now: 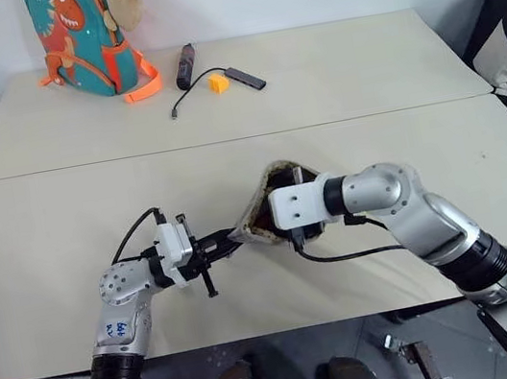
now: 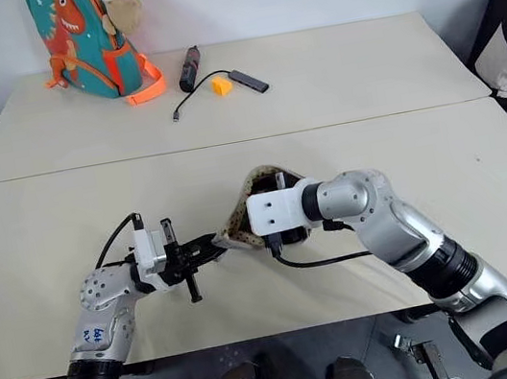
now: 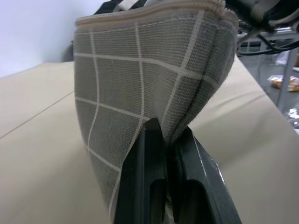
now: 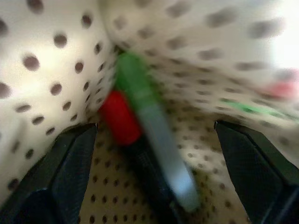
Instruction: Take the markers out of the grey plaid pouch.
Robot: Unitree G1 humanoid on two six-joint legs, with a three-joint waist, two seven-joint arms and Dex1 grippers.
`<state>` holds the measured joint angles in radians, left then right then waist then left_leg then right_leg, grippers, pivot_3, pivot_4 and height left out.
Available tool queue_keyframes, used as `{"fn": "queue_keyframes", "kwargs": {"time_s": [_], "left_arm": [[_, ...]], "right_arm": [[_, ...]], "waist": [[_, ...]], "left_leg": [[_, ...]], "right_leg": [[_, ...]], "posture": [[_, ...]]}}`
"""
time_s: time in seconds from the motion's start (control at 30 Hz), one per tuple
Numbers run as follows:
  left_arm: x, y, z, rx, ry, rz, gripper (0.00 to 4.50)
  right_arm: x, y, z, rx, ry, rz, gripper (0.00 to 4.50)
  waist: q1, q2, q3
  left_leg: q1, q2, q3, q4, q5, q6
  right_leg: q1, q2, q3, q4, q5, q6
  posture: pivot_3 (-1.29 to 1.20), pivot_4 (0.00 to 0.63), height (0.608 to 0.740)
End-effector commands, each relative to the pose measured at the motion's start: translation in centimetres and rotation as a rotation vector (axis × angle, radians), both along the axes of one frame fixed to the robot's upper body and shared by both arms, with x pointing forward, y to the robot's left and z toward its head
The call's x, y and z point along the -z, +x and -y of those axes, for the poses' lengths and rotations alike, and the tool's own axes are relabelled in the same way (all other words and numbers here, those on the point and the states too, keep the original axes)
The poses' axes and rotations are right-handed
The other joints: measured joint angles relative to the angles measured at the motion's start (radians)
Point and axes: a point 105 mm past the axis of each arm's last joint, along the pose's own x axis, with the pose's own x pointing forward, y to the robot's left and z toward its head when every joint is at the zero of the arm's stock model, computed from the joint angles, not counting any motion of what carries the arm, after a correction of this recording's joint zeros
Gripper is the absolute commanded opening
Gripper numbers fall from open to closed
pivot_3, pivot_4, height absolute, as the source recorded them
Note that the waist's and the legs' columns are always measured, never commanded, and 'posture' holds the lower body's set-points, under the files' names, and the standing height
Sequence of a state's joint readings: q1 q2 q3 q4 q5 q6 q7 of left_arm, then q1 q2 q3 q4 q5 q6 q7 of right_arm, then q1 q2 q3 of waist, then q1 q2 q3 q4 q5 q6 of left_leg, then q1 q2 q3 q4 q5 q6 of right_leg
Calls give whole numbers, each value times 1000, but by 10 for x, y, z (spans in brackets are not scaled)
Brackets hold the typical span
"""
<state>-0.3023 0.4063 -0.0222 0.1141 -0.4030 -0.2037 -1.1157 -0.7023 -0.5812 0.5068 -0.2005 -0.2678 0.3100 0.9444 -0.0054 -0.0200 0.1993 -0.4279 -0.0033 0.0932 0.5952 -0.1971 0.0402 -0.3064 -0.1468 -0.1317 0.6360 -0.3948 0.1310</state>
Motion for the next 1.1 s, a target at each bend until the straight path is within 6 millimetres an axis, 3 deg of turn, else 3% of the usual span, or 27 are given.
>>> {"fn": "queue_keyframes", "kwargs": {"time_s": [0.03, 0.33, 0.5, 0.6, 0.73, 0.8, 0.97, 1.1], "left_arm": [[-12, -7, 7, 46, -19, 60, 0], [-9, -17, 22, 118, -11, 67, 0], [-12, -20, 24, 128, -9, 77, 0], [-13, -20, 22, 126, -7, 81, 0], [-13, -20, 21, 122, -5, 89, 0], [-14, -21, 21, 123, -6, 90, 0], [-12, -17, 14, 89, 5, 91, 0], [-12, -7, 4, 20, 6, 96, 0]], "right_arm": [[2, 5, -1, 14, -6, 39, 4241], [36, 10, -6, 43, -50, 25, 4241], [45, 11, -7, 51, -38, 8, 4241], [46, 8, -7, 51, -25, -8, 3649], [47, 6, -7, 49, -17, -21, 2386], [47, 5, -6, 48, -16, -24, 1993], [33, 5, 0, 56, 29, -19, 1903], [-4, -12, -3, -16, 150, -49, 1865]], "waist": [[0, 0, 0], [-1, 0, 0], [-7, 0, 0], [-12, 0, 0], [-16, 0, 0], [-13, -1, -2], [-7, -1, -2], [2, -1, -2]], "left_leg": [[0, 0, 0, 0, 0, 0], [0, 0, 0, 0, 0, 0], [1, 0, 0, 0, 0, 0], [2, 0, 0, 0, 0, 0], [2, 0, 0, 0, 0, 0], [2, 0, -1, 0, 0, 0], [3, 0, -1, 0, 0, 0], [3, 0, 0, 0, 0, 0]], "right_leg": [[0, 0, 0, 0, 0, 0], [0, 0, 0, 0, 0, 0], [1, 1, 0, 0, 0, 0], [1, 0, 1, 1, 0, 0], [1, 0, 1, 1, 0, 0], [2, 0, 0, 1, 0, 0], [2, 0, 1, 0, 0, 0], [2, 0, 1, 0, 0, 0]], "posture": [[0, 150, 740], [0, 150, 740], [0, 150, 740], [0, 150, 740], [0, 150, 740], [0, 150, 740], [0, 150, 740], [0, 150, 740]]}}
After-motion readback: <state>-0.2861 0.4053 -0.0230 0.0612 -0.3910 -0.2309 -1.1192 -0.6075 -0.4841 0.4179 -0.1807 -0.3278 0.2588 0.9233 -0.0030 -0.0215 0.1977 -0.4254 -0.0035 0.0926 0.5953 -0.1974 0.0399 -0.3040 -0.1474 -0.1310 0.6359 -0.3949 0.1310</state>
